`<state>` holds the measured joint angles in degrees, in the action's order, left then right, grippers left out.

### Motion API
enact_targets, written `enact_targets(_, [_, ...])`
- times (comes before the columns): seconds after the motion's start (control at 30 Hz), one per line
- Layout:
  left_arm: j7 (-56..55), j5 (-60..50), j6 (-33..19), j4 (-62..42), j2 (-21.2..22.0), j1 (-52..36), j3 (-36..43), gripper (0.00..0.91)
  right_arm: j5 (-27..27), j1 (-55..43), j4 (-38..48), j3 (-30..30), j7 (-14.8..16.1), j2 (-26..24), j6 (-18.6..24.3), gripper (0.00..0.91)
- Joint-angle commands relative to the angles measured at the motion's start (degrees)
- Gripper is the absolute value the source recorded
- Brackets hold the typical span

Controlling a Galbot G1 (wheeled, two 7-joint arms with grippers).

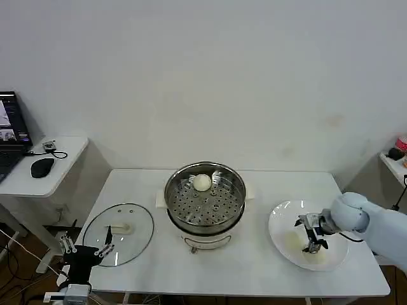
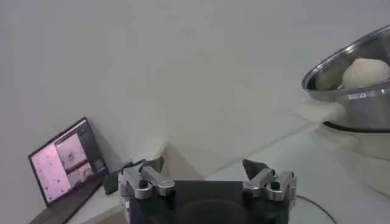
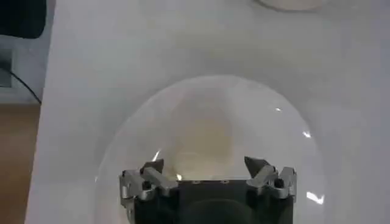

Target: Take steamed baozi put them in steamer then cover it.

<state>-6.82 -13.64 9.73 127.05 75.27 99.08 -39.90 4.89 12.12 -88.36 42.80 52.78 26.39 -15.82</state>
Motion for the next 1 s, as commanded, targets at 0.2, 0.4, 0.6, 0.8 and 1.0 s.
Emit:
enact_targets(0.2, [0.0,-0.1,0.1,0.0,0.1,-0.1,-0.2,0.907,1.7,0.4,3.5,0.0,-0.3,4.3,-1.1,0.836])
enact_targets(0.4, [0.0,-0.1,0.0,0.1,0.3,0.1,-0.3,0.907,1.4,-0.4,3.3,0.9,0.3,3.8,-1.4,0.756])
enact_targets(0.6, [-0.1,-0.1,0.1,0.3,0.3,0.2,-0.3,0.907,0.3,-2.2,2.1,1.9,0.9,2.5,-1.8,0.665])
enact_targets(0.8, [-0.1,-0.2,0.3,0.5,0.4,-0.1,-0.1,0.907,-0.6,-4.8,0.6,2.5,2.2,1.3,-2.0,0.635])
enact_targets(1.0, [0.0,-0.2,0.5,0.7,0.0,-0.1,0.0,0.907,-4.0,-14.9,-0.7,4.7,3.0,0.1,-1.9,0.635])
